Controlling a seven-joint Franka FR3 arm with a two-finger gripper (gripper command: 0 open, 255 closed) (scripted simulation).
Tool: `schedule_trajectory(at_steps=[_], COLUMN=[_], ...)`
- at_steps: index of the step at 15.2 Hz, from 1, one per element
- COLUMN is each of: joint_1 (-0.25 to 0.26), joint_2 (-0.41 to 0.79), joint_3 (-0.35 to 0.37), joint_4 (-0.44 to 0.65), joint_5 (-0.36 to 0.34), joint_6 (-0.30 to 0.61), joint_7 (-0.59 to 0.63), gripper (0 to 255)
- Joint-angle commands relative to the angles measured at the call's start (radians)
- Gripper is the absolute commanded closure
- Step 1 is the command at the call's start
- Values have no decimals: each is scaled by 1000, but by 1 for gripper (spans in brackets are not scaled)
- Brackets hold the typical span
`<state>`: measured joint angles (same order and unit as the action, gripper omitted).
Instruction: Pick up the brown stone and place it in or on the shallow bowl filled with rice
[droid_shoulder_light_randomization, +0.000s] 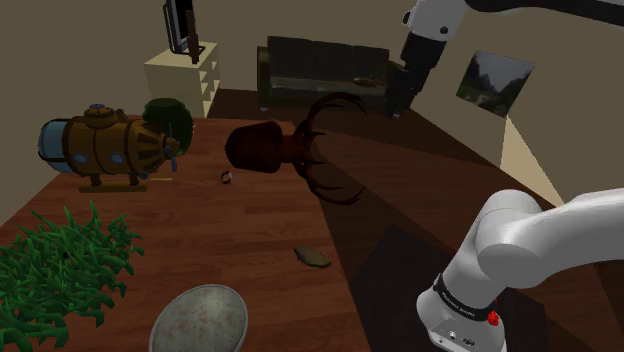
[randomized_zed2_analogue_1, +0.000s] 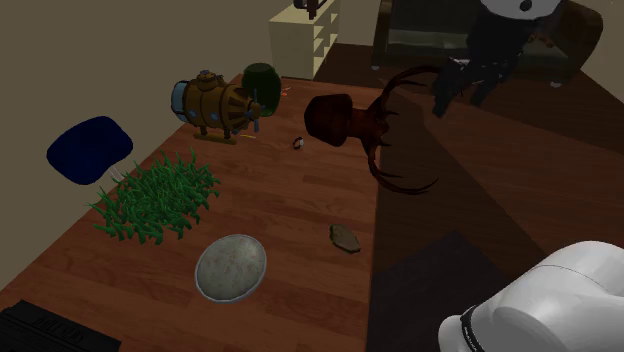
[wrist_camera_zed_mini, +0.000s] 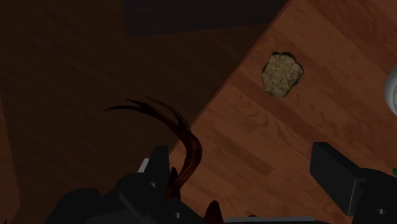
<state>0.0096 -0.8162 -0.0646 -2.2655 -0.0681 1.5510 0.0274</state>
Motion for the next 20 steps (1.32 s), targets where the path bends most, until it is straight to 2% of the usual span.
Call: schedule_trajectory(at_steps=[1,11,16,20], joint_1=[0,81,112,107], joint_2=[0,-101,-74,-7], joint_3=[0,328,512,679], joint_4=[0,-299,-407,-465], joint_5=[0,-58,-94,-142], joint_6=[0,268,404,514], joint_7=[0,184,306,427], gripper=[0,0,0,0])
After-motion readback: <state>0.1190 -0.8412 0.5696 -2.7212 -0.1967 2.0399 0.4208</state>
